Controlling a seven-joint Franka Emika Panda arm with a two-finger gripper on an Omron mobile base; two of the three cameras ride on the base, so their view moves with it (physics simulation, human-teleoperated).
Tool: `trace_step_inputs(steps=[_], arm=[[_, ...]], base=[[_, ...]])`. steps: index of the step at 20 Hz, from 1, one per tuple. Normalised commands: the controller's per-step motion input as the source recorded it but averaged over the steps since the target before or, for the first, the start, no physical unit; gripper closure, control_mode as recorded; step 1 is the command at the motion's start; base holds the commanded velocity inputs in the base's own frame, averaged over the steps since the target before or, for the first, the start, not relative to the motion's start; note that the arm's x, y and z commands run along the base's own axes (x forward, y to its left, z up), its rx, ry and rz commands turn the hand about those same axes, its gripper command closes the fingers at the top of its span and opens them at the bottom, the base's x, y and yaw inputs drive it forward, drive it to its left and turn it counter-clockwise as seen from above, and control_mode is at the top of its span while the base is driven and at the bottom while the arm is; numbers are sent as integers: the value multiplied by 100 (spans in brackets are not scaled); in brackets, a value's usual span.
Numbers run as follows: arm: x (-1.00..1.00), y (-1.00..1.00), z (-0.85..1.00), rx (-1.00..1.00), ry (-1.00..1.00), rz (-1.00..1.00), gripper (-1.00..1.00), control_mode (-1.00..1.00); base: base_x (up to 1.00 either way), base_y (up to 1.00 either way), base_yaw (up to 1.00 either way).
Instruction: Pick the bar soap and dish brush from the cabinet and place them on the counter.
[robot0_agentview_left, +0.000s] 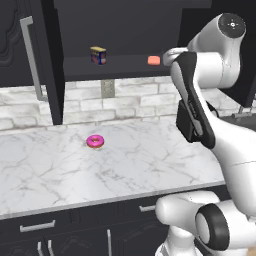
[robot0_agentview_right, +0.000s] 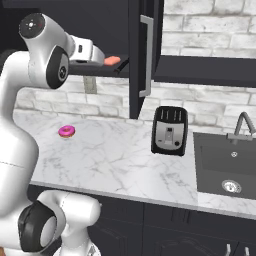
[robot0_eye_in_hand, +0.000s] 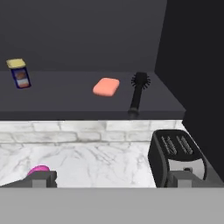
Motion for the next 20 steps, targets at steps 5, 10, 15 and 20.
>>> trace_step_inputs(steps=[5,10,15,20], arm=[[32,0,-11,0,3,0,-100,-100],[30,0,-8,0,4,0,-100,-100],[29,6,0,0,0,0,-100,-100],[28,6,0,0,0,0,-100,-100]], base=[[0,0,0],[0,0,0],[0,0,0],[0,0,0]])
